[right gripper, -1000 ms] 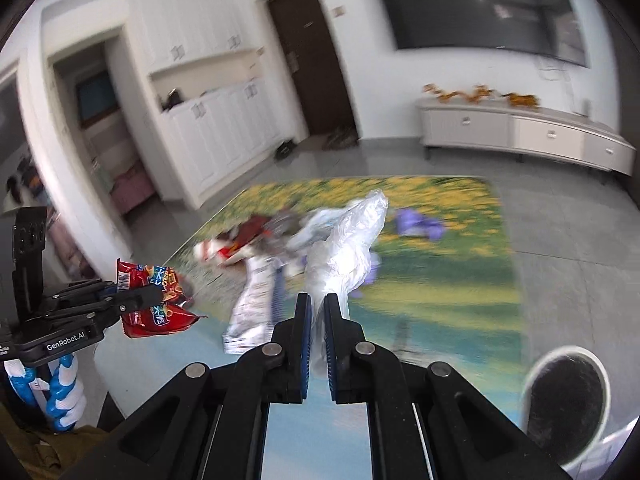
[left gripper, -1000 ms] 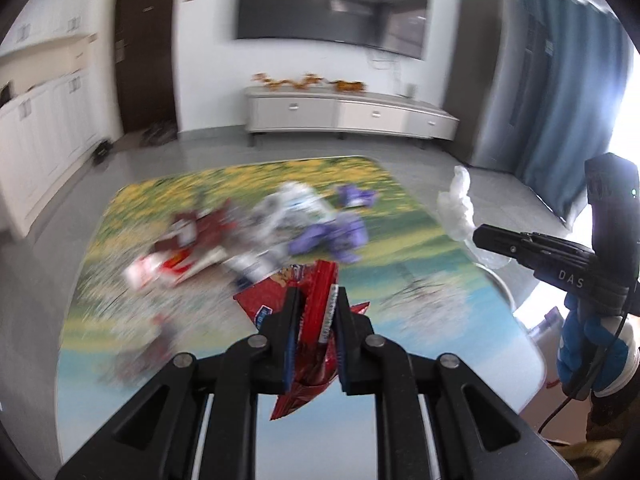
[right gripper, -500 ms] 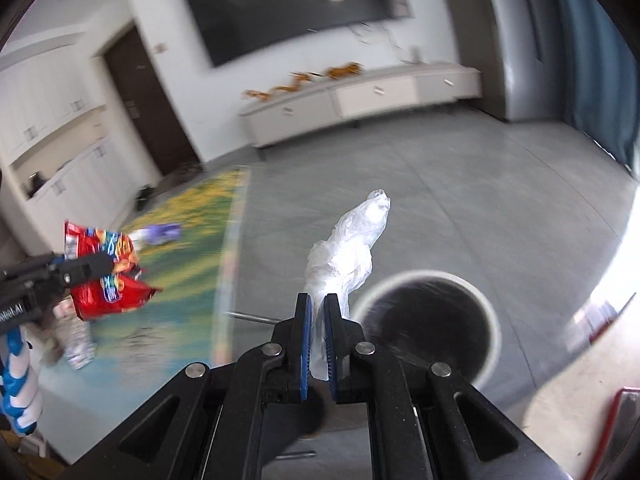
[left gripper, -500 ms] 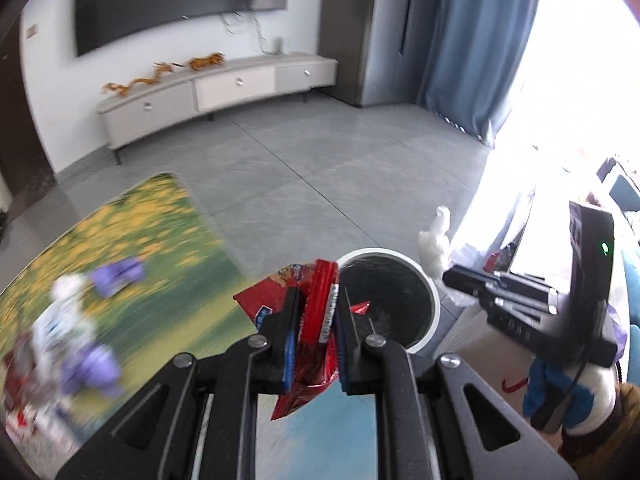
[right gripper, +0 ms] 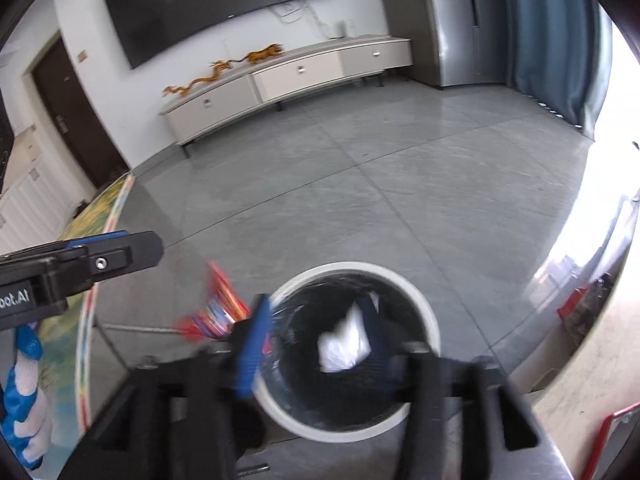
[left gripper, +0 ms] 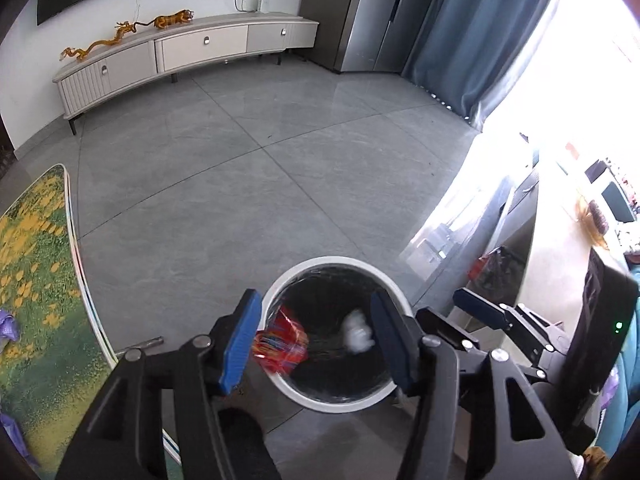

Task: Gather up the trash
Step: 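Carry both items over the white bin and open both tools to drop them, then return both tools to the trash pile on the rug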

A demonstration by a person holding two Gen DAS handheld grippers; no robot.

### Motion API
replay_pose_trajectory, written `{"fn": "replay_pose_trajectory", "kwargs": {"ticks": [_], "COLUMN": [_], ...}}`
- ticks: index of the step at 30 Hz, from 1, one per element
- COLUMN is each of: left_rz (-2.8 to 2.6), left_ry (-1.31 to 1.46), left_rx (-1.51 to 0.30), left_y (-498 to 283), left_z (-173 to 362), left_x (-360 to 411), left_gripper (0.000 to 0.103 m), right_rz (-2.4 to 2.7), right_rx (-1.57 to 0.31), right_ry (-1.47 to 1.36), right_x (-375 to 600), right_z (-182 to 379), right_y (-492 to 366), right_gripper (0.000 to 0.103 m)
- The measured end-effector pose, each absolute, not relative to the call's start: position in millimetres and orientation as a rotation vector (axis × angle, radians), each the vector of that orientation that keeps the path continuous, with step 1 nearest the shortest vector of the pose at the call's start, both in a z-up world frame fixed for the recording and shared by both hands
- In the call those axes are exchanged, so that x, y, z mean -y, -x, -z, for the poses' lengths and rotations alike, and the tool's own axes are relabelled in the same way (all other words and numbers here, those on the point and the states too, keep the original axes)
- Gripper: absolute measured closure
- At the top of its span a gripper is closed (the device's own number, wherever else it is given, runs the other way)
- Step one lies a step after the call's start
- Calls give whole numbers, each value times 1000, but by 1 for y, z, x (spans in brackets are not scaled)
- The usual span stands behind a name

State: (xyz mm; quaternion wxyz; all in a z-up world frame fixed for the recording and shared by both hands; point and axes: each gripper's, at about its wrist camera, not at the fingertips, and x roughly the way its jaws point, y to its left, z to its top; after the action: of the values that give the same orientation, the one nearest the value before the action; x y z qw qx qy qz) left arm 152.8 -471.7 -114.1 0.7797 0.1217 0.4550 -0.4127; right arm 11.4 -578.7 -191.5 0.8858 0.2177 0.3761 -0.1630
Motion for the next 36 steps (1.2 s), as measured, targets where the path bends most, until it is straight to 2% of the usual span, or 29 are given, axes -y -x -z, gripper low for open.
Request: {"fn": "replay_pose_trajectory", "kwargs": {"ticks": [8, 16, 19, 26, 36], "left_rz": [869, 783, 749, 660, 447], "left_ry": [-237, -212, -192, -149, -94], "left_rx": [-902, -729, -664, -562, -512], "left_y": [-137, -106, -94, -71, -58], "left_z": [82, 29, 6, -22, -22], "left_x": [437, 369, 335, 246, 109], "left_gripper": [48, 46, 37, 37, 37], "right_rz": [357, 315, 291, 214, 98], "right_rx": [-748, -640, -590, -500, -439], "right_ry": [-437, -373, -338, -261, -175], "right_x": [577, 542, 524, 473, 413], "right_z": [173, 119, 95, 44, 0], "right_y": [-3, 11, 18, 26, 20], "right_gripper": [51, 46, 41, 36, 31]}}
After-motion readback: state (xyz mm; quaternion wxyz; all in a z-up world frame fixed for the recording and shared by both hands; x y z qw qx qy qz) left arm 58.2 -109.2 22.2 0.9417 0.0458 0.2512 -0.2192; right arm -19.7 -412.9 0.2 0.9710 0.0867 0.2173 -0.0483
